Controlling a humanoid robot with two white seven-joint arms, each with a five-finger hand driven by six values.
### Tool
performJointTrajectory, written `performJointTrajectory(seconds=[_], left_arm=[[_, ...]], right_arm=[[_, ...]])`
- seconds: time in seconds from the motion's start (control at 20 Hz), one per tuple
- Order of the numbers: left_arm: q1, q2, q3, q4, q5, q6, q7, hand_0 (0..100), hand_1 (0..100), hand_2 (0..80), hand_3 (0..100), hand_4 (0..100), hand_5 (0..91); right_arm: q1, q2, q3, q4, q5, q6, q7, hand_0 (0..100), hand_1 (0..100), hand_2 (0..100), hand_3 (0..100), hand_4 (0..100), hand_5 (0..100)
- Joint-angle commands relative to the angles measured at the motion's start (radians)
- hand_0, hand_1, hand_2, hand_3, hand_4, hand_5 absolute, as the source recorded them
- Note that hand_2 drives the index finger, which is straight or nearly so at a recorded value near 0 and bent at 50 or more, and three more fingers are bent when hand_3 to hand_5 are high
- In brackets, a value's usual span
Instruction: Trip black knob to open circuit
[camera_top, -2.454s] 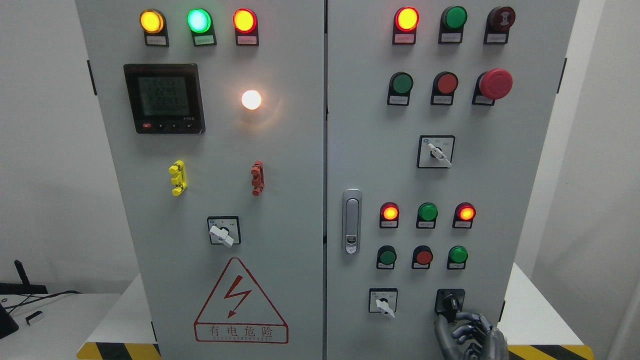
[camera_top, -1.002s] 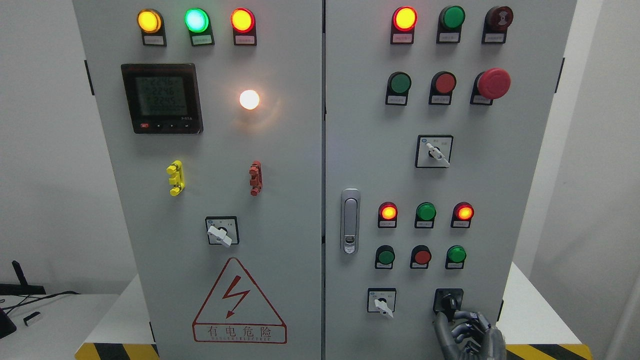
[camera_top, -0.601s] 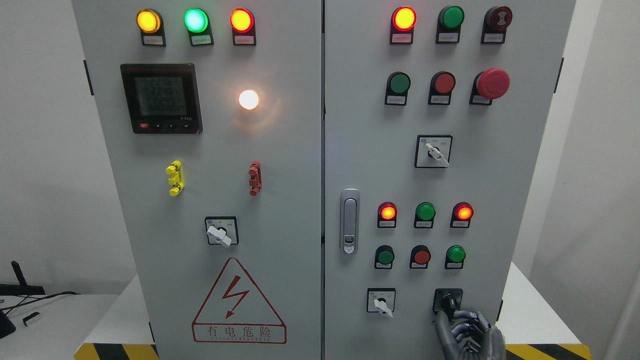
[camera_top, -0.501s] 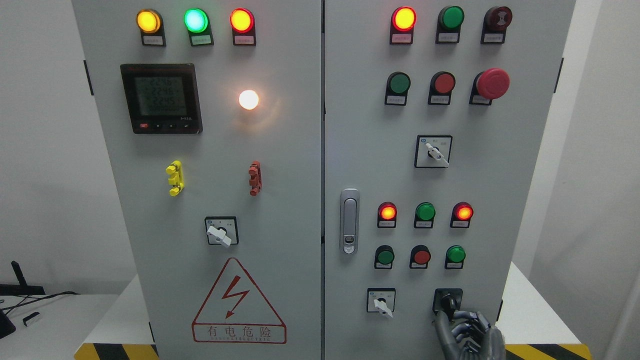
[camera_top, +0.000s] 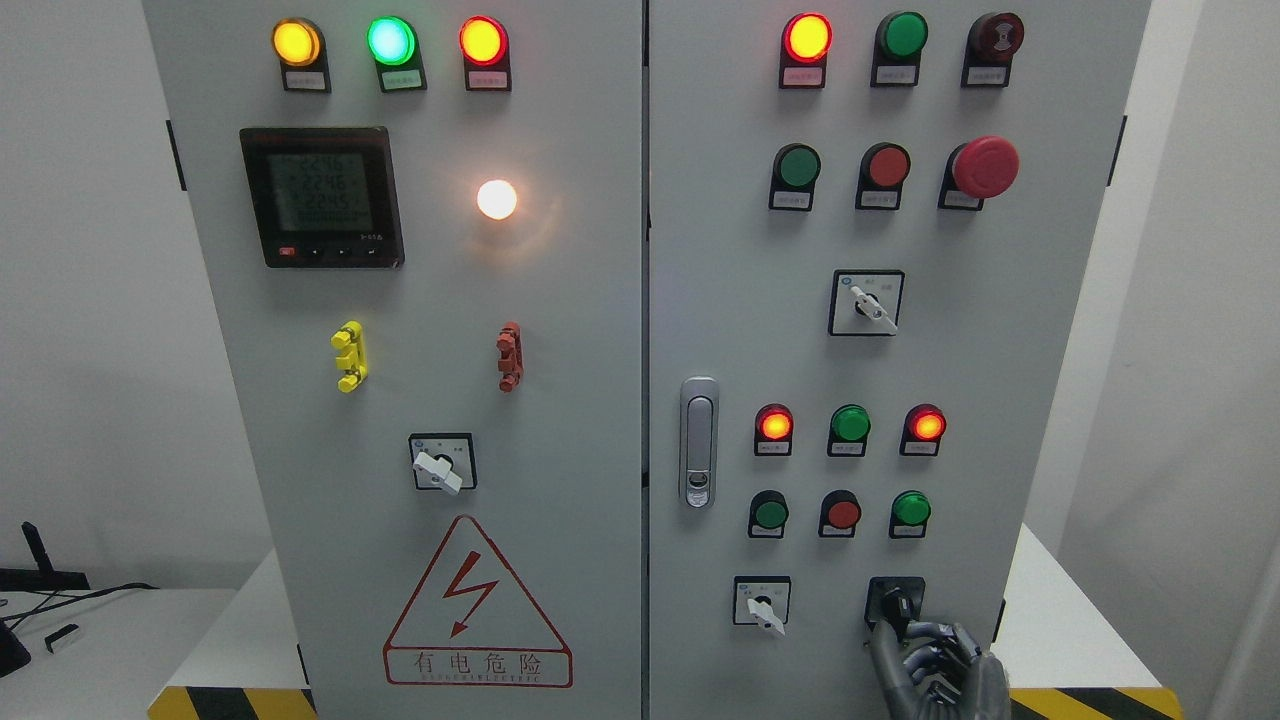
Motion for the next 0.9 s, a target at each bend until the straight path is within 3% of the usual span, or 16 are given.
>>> performJointTrajectory(seconds=[0.0,0.85], left_arm=[[0.0,0.0,0.0,0.001,-0.031,0.001,0.0,12,39,0.0,0,0,0.0],[0.0,0.0,0.0,0.001,-0.031,0.001,0.0,12,39,0.0,0,0,0.0]], right_arm=[[-0.002,0.0,-0.02,-0.002,-0.002,-0.001,0.001,31,67,59,83,87,98],[-0.002,0.002,0.008,0.0,-0.002,0.01,0.006,31,67,60,85,88,98]])
